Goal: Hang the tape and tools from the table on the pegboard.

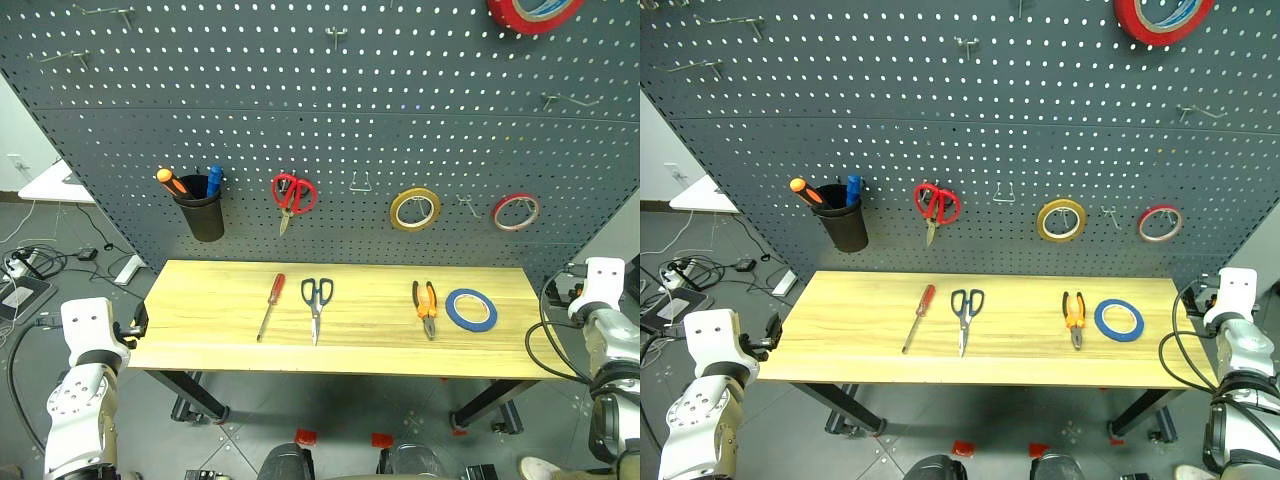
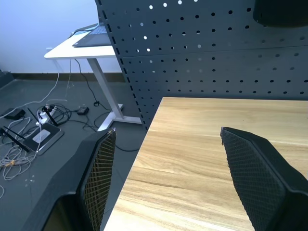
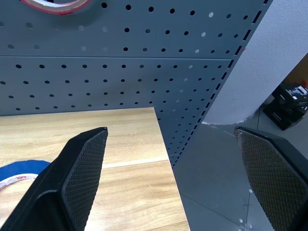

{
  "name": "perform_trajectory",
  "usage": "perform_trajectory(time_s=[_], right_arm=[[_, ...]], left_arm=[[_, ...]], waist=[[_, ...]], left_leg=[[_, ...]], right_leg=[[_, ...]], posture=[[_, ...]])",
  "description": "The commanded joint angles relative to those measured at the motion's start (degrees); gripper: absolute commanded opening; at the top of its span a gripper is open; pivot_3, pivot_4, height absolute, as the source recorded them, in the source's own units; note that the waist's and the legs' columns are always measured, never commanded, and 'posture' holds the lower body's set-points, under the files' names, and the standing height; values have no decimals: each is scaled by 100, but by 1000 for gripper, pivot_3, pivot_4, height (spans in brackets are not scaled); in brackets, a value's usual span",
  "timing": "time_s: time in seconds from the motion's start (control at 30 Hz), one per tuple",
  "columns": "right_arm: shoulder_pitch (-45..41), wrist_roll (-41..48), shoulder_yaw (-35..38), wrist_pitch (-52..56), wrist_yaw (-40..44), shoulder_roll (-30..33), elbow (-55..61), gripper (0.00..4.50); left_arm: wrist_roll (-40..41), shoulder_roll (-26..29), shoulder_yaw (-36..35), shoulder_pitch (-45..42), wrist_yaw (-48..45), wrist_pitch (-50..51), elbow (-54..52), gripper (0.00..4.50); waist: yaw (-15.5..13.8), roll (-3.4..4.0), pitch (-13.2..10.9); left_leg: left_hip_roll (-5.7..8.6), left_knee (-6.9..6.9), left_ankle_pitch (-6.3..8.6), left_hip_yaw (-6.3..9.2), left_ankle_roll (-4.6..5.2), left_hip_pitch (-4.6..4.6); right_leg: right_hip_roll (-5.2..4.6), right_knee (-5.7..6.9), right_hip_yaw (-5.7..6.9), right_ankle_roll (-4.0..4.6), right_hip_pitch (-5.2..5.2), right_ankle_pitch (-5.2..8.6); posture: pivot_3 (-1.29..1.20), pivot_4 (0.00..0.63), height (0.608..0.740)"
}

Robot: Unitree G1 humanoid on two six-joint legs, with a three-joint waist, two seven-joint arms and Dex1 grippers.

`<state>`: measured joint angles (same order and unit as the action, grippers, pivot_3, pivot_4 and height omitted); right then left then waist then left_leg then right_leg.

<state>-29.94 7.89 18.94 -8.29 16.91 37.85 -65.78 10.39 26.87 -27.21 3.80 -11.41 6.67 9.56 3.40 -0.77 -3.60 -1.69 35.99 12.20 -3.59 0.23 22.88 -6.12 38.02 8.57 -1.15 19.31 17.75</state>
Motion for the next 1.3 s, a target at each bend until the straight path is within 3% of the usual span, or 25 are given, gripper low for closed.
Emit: perform_trajectory(time_s=[0.03,0.37,0.6,0.87,1.03,1.13,1.3], right_arm=[[-37,10,31,-138,18,111,58,4500],[71,-139,-269,-180,442,-8,210,4500],[809,-268,-849,-197,1432,-262,1338,4500],[1678,-374,-1680,1520,1970,-401,4000,4500],[1540,-444,-1892,2527,1943,-411,4691,4500],[942,-724,-2177,2779,1932,-427,4153,4500],[338,-1046,-2535,2701,2047,-454,3338,4500]], left_arm=[[-76,141,8,-67,-67,-258,-52,3659],[-149,140,104,54,-160,-19,-206,3659],[36,65,953,136,-966,260,-1447,3659],[-41,233,1930,-750,-1584,1043,-1835,3659],[43,133,2309,-1342,-1799,1376,-1697,3659],[63,41,3056,-1866,-2615,1186,-1447,3659],[411,17,3612,-2266,-3570,1538,-1482,3659]], waist=[[-2,0,0],[-2,1,-1],[-26,27,-85],[-16,95,-379],[-5,60,-579],[-3,33,-748],[-4,21,-888]], left_leg=[[0,0,0,0,0,0],[0,0,0,-1,0,0],[-2,0,3,-4,2,1],[-5,1,3,-9,4,3],[-7,1,4,-26,6,26],[-11,-1,7,-39,7,23],[-10,6,0,-49,-5,78]], right_leg=[[0,0,0,0,0,0],[0,0,-2,0,1,0],[0,-2,-7,-11,2,6],[3,4,-21,-24,12,13],[9,13,-40,2,47,-3],[12,8,-45,5,48,-4],[14,1,-52,3,97,-4]], posture=[[-84,8,740],[-82,16,740],[-120,66,740],[-183,159,740],[-209,201,740],[-219,232,740],[-217,258,740]])
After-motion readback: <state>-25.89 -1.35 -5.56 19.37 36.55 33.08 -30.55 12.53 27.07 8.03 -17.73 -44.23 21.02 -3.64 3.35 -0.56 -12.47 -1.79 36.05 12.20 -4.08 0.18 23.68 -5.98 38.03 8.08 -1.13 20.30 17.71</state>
